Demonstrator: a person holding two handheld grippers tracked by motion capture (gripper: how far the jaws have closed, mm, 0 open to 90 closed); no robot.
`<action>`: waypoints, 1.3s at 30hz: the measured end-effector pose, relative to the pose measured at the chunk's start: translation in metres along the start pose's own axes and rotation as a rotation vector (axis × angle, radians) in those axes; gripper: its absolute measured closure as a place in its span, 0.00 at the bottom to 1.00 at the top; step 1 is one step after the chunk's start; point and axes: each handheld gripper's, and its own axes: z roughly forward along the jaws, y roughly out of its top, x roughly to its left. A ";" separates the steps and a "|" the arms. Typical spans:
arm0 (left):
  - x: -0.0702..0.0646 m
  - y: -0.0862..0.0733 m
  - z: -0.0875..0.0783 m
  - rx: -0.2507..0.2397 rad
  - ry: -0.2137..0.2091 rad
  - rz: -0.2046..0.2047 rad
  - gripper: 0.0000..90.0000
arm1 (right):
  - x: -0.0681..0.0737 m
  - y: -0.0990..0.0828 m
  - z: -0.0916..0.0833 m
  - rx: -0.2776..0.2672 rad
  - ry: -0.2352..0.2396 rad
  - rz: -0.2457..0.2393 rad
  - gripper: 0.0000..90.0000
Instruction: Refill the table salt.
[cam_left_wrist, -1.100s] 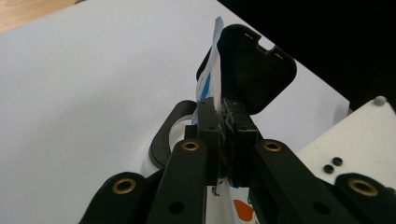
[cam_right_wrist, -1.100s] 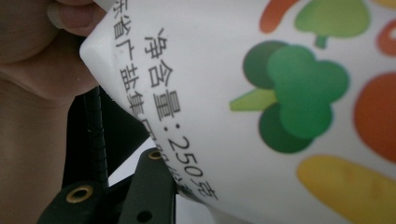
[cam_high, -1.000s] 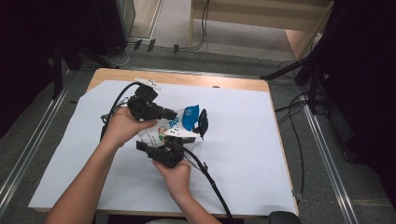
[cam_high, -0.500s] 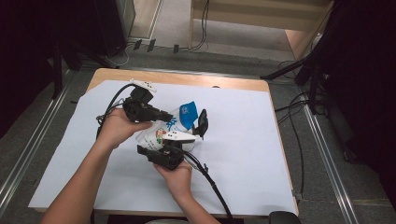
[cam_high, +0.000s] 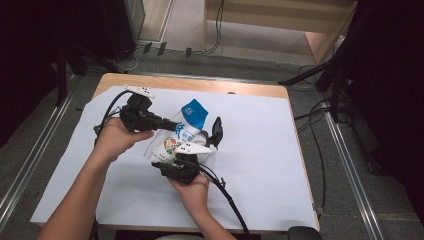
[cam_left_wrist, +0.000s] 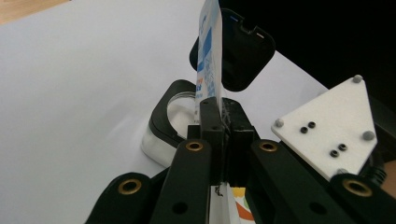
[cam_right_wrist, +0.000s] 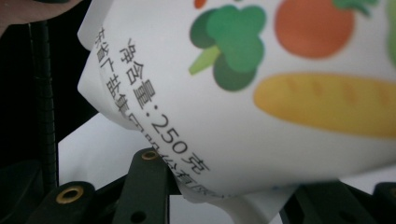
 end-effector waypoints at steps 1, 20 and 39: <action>0.000 0.000 -0.001 -0.004 -0.001 -0.002 1.00 | -0.001 0.000 -0.001 0.002 -0.002 0.001 0.73; -0.003 -0.004 -0.016 -0.027 -0.031 0.021 1.00 | -0.011 0.000 -0.013 -0.006 -0.069 -0.030 0.72; -0.009 -0.004 -0.025 -0.056 -0.044 0.067 1.00 | -0.018 0.005 -0.024 -0.014 -0.066 -0.038 0.72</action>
